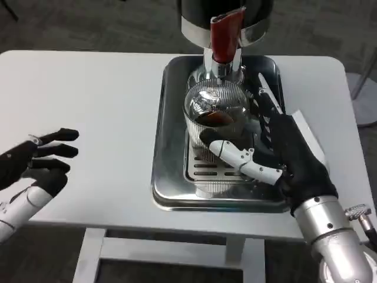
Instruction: Grasp the cup under the faucet to collect the drink, then remove the cup.
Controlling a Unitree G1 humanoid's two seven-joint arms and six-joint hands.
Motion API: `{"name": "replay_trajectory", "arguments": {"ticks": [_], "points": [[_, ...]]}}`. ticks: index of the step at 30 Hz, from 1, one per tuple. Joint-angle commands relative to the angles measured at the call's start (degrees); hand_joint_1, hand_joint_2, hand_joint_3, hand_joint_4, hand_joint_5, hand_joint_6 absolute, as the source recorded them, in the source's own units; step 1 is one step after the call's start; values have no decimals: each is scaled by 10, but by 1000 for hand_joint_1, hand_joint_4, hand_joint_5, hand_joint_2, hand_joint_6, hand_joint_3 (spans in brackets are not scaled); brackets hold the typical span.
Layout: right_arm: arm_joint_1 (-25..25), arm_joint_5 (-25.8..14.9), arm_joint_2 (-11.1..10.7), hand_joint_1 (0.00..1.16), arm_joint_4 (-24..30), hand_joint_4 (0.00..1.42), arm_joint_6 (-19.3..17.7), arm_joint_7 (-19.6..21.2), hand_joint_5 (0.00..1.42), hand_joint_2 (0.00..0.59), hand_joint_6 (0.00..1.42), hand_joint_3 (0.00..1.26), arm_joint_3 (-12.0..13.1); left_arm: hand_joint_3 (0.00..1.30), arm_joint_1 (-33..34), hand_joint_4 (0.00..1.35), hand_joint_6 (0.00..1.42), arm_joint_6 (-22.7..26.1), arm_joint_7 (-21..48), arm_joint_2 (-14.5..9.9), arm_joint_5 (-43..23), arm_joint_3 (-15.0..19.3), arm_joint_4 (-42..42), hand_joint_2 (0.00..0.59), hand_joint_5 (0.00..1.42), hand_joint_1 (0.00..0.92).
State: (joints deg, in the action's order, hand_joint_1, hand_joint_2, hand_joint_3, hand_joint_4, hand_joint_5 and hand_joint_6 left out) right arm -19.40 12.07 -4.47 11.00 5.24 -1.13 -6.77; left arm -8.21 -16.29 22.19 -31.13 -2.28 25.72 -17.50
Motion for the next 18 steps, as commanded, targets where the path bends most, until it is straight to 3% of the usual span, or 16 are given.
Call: {"name": "replay_trajectory", "arguments": {"ticks": [1,18], "points": [[-18,2,12,705,-26,12,-17,11,75,209,211,0,-7,277,-19,318,430,5,-3,3,-2,0,-1,88,397,0],[-50,15,26,705,-80,4,-28,35,75,209,193,0,-22,285,-40,318,425,8,3,-3,-8,8,9,86,387,0]]}}
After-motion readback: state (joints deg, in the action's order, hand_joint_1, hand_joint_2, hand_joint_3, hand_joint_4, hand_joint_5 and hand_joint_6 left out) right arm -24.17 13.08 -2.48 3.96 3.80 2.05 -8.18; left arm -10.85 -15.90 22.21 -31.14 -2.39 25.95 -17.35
